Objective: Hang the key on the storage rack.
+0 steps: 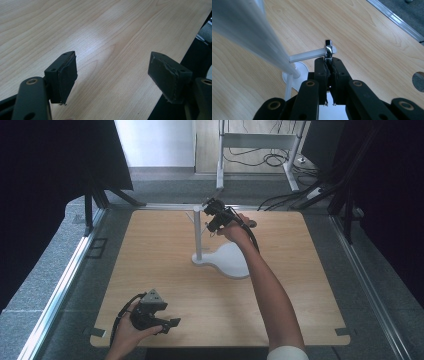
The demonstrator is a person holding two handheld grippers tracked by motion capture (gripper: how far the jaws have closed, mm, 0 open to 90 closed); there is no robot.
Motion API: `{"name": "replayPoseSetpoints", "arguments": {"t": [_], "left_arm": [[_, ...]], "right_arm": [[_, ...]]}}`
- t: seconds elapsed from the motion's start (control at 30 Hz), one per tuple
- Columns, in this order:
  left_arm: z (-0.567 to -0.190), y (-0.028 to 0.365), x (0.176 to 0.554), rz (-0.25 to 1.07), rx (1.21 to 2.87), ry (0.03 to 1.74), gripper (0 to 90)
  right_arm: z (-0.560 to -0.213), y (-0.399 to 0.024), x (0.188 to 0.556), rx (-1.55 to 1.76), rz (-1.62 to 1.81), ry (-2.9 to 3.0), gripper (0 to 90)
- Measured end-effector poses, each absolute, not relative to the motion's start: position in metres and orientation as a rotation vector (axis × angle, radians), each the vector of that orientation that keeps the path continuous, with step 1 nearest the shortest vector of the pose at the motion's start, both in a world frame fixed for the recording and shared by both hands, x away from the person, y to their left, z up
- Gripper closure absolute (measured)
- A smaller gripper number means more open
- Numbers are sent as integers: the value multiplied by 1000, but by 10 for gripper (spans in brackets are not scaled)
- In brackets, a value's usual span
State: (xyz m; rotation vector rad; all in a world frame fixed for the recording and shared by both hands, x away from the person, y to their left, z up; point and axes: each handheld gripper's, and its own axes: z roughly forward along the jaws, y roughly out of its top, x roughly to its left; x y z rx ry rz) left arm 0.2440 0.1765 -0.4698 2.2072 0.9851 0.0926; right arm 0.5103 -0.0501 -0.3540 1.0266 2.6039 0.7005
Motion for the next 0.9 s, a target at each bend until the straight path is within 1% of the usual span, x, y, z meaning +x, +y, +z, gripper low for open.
{"name": "replayPoseSetpoints", "arguments": {"t": [0.03, 0.23, 0.3, 0.33, 0.43, 0.47, 0.57, 0.63, 0.67, 0.77, 0.8, 0.9], "left_arm": [[-470, 176, 244, 93, 2207, 985, 239], [-472, 174, 244, 90, 2212, 984, 239], [-472, 174, 244, 91, 2214, 983, 239], [-472, 173, 244, 88, 2218, 981, 239], [-473, 172, 244, 87, 2222, 981, 239], [-474, 171, 245, 88, 2232, 979, 239], [-476, 168, 245, 88, 2242, 978, 239], [-476, 167, 245, 85, 2246, 975, 239], [-476, 165, 245, 88, 2252, 973, 239], [-476, 165, 245, 89, 2253, 975, 239], [-477, 166, 245, 92, 2251, 978, 239], [-477, 167, 245, 91, 2245, 989, 239]], "right_arm": [[-354, -50, 510, 1027, 701, 2604, 839], [-355, -48, 501, 997, 699, 2624, 731], [-355, -48, 500, 995, 699, 2627, 717], [-355, -50, 496, 988, 715, 2622, 672], [-355, -52, 492, 988, 726, 2606, 639], [-356, -56, 484, 977, 767, 2595, 605], [-361, -61, 472, 961, 790, 2593, 582], [-363, -64, 468, 954, 806, 2593, 583], [-365, -73, 459, 943, 837, 2594, 582], [-365, -82, 450, 935, 869, 2593, 582], [-366, -91, 440, 927, 898, 2588, 579], [-369, -106, 426, 921, 928, 2579, 573]]}}
